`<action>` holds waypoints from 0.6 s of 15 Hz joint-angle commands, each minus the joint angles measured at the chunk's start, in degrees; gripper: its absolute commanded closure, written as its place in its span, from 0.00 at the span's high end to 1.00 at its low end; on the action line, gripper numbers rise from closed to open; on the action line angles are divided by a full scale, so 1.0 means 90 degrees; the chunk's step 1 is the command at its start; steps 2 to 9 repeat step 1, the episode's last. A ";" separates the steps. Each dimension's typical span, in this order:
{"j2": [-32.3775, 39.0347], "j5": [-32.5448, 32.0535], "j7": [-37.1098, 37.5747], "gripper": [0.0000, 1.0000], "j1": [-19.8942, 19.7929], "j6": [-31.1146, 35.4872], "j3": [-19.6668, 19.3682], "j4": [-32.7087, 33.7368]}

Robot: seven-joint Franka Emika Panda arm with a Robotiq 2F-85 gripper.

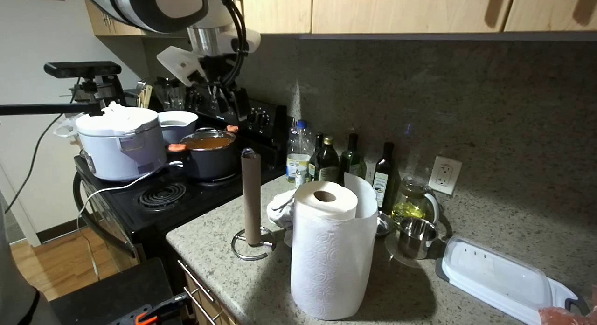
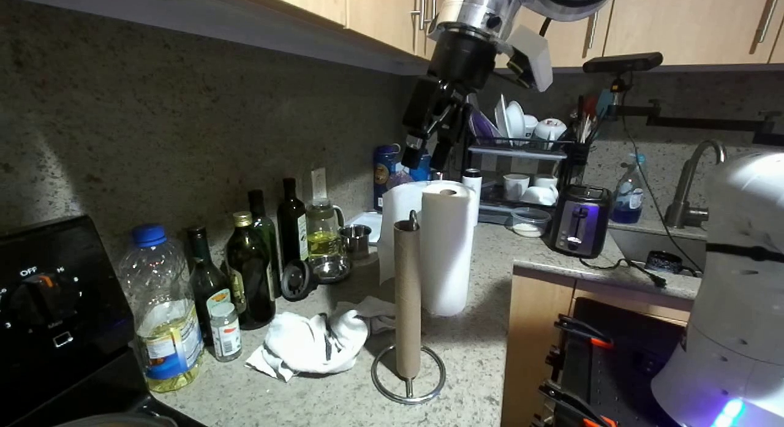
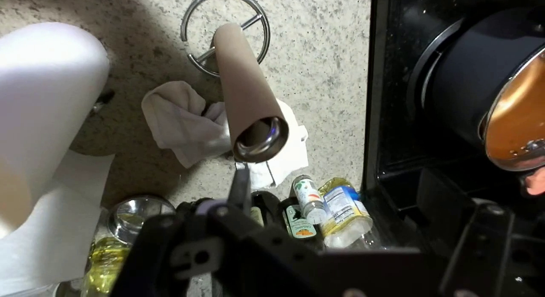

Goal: Remove the empty paper roll off of the holder then put the empty paper roll on the holder

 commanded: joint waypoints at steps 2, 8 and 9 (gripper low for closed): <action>0.0005 -0.0009 0.0006 1.00 0.0003 -0.0022 -0.0008 0.0013; 0.0005 -0.0009 0.0006 1.00 0.0003 -0.0022 -0.0008 0.0013; 0.0005 -0.0009 0.0006 1.00 0.0003 -0.0022 -0.0008 0.0013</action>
